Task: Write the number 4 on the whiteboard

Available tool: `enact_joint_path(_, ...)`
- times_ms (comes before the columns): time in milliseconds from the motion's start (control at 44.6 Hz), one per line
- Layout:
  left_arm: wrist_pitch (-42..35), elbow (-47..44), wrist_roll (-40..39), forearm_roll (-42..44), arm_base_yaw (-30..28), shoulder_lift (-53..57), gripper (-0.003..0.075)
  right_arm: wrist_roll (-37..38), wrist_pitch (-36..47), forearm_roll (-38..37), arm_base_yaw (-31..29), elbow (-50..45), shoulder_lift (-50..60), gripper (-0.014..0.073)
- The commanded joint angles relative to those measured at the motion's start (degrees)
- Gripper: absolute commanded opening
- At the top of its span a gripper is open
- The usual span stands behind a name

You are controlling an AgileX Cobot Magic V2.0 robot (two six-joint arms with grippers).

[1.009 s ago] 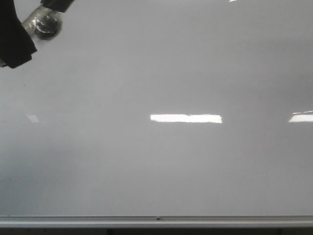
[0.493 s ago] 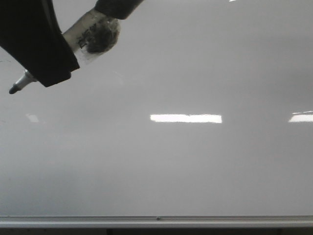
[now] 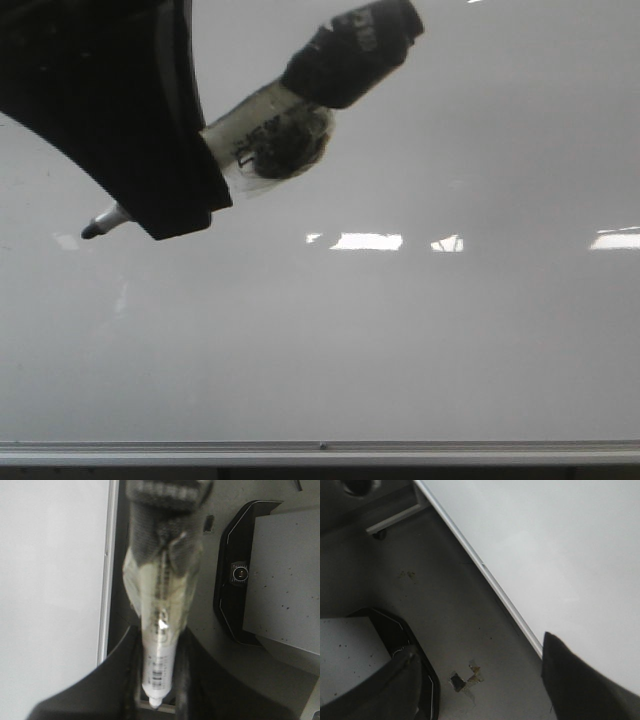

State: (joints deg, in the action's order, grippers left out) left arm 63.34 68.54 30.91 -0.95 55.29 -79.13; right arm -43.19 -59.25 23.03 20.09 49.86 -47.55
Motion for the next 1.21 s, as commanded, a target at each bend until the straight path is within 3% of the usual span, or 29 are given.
enact_joint_path(0,-1.7,2.9,0.2,0.5,0.6,1.2,-0.002,-3.9,1.7,2.2,4.2,4.1,-2.3,0.0531)
enact_joint_path(381,-0.2,5.2,0.4,0.5,0.7,1.2,-0.002,-5.0,3.9,-0.6,19.0,15.8,-17.1,0.0531)
enact_joint_path(583,-0.2,5.2,0.4,0.5,0.7,1.2,-0.002,-5.0,4.8,-0.6,23.3,19.5,-22.2,0.0531)
enact_joint_path(785,-0.2,5.2,0.4,0.5,0.7,1.2,-0.002,-5.0,6.1,-0.5,23.8,19.8,-23.1,0.0523)
enact_joint_path(875,-0.3,5.2,0.4,0.5,0.7,1.2,-0.002,-5.0,5.9,-0.5,23.8,19.8,-23.1,0.0461)
enact_joint_path(1077,-0.3,5.2,0.4,0.5,0.7,1.2,-0.002,-5.0,5.0,-0.5,23.8,19.8,-23.1,0.016)
enact_joint_path(1189,-0.2,5.2,0.4,0.6,0.7,1.2,-0.0001,-5.0,3.4,-0.5,23.8,19.8,-23.1,0.0052)
